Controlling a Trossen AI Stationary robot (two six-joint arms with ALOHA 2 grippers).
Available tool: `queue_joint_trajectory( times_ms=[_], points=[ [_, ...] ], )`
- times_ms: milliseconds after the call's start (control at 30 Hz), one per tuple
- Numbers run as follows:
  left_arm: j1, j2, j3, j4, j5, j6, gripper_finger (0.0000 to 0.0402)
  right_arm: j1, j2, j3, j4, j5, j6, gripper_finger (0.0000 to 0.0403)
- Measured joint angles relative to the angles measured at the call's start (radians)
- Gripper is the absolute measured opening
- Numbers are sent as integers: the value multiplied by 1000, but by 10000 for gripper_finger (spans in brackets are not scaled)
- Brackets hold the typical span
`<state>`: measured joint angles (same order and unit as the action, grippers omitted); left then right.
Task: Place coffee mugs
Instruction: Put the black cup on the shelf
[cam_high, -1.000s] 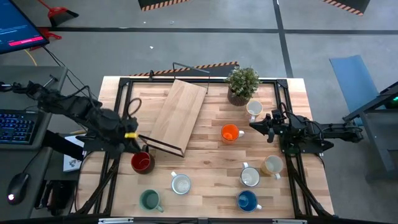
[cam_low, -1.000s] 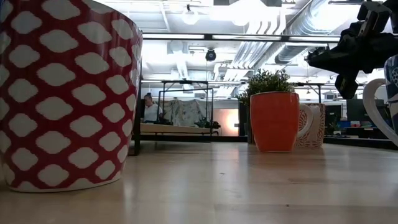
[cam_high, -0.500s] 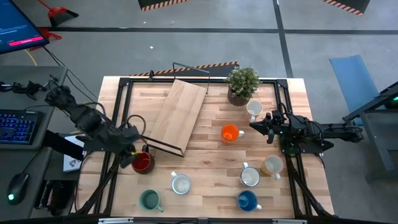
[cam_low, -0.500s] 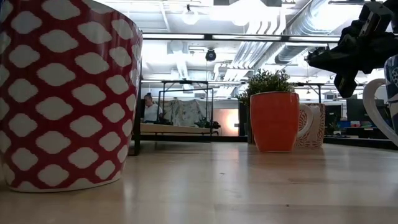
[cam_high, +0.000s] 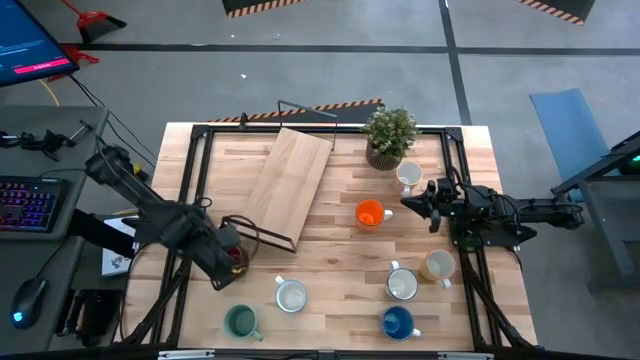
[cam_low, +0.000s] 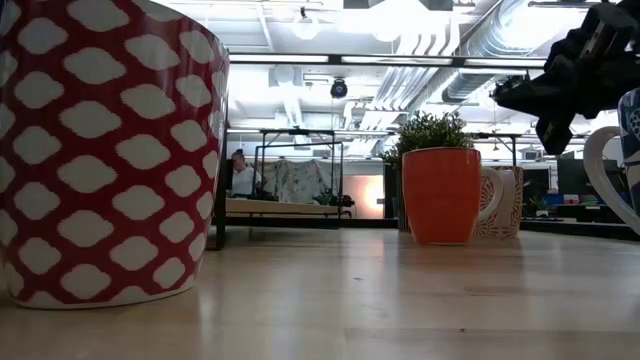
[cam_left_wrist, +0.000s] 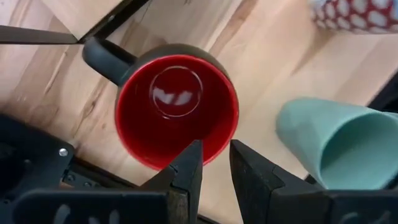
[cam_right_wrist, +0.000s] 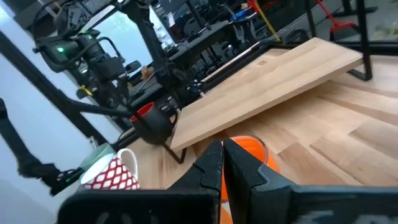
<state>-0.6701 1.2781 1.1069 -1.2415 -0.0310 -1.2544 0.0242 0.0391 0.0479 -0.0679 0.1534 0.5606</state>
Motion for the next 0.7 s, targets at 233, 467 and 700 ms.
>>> queue_joint_trajectory(
  times_ms=[233,467,700],
  points=[
    [11,66,0,-10,75,-78,71,0,0,0,-7,-56,-19,0],
    [11,64,0,-18,80,-122,72,0,0,0,-8,-57,3,1],
    [11,62,0,-18,82,-123,101,0,0,0,-8,-56,7,38]
  ],
)
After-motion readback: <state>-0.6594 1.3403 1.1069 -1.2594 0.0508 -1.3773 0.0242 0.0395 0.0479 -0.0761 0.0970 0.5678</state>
